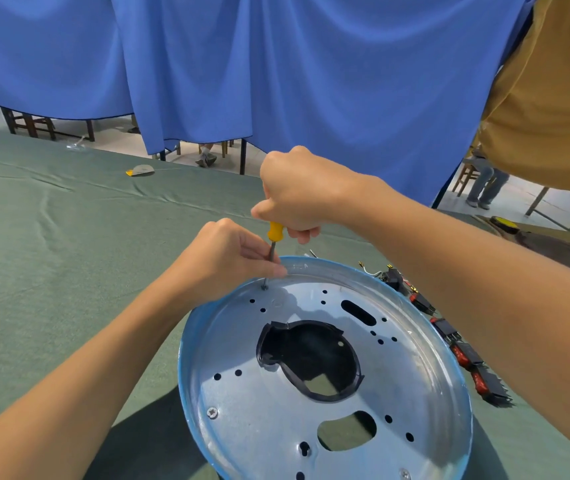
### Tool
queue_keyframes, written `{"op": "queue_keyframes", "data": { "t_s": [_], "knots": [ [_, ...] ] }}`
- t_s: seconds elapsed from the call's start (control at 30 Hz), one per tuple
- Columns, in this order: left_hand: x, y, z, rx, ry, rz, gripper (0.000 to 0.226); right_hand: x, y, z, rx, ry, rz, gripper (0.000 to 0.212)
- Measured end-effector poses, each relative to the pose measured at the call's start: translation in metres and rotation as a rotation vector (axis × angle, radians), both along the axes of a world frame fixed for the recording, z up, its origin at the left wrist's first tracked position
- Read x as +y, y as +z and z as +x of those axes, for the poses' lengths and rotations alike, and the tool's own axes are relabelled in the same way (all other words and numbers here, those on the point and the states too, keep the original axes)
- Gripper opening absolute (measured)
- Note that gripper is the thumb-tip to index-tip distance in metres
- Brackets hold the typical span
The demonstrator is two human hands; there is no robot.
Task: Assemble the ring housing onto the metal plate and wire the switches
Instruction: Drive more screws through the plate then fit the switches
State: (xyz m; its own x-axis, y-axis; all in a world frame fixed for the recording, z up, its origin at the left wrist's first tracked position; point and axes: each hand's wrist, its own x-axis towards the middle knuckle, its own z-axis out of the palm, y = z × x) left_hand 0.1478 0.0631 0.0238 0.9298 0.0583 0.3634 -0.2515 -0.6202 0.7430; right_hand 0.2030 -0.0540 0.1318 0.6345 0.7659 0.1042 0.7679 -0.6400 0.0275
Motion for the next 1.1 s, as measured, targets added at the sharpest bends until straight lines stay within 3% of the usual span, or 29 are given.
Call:
{"op": "queue_keyframes", "data": {
  "t_s": [0.13, 0.3, 0.43, 0.53, 0.7, 0.87, 1.0, 1.1],
  "knots": [
    [0.003, 0.001, 0.002, 0.053, -0.047, -0.005, 0.006, -0.002, 0.011, -0.006, 0.01, 0.036, -0.072, 0.04],
    [0.006, 0.002, 0.0, 0.121, -0.145, 0.003, 0.018, -0.012, 0.02, -0.008, 0.115, 0.148, -0.099, 0.013],
    [0.005, 0.001, 0.0, 0.12, -0.141, -0.048, 0.016, -0.009, 0.01, -0.002, 0.047, 0.107, -0.046, 0.031],
    [0.004, 0.001, 0.001, 0.017, -0.02, -0.128, 0.015, -0.005, 0.001, 0.003, -0.013, -0.008, -0.002, 0.031],
    [0.003, 0.001, 0.002, -0.035, 0.025, -0.061, 0.016, -0.004, 0.008, 0.001, 0.015, -0.016, -0.03, 0.036],
    [0.008, 0.005, -0.002, 0.069, -0.115, 0.041, 0.021, -0.014, 0.019, -0.002, 0.083, 0.168, -0.047, 0.009],
    [0.002, 0.001, -0.001, 0.031, -0.04, -0.025, 0.007, -0.006, 0.009, 0.0, -0.062, 0.115, -0.029, 0.039],
    [0.0, 0.0, 0.001, -0.016, 0.053, -0.018, 0.014, -0.003, 0.008, 0.0, -0.088, 0.093, -0.053, 0.047]
  ]
}}
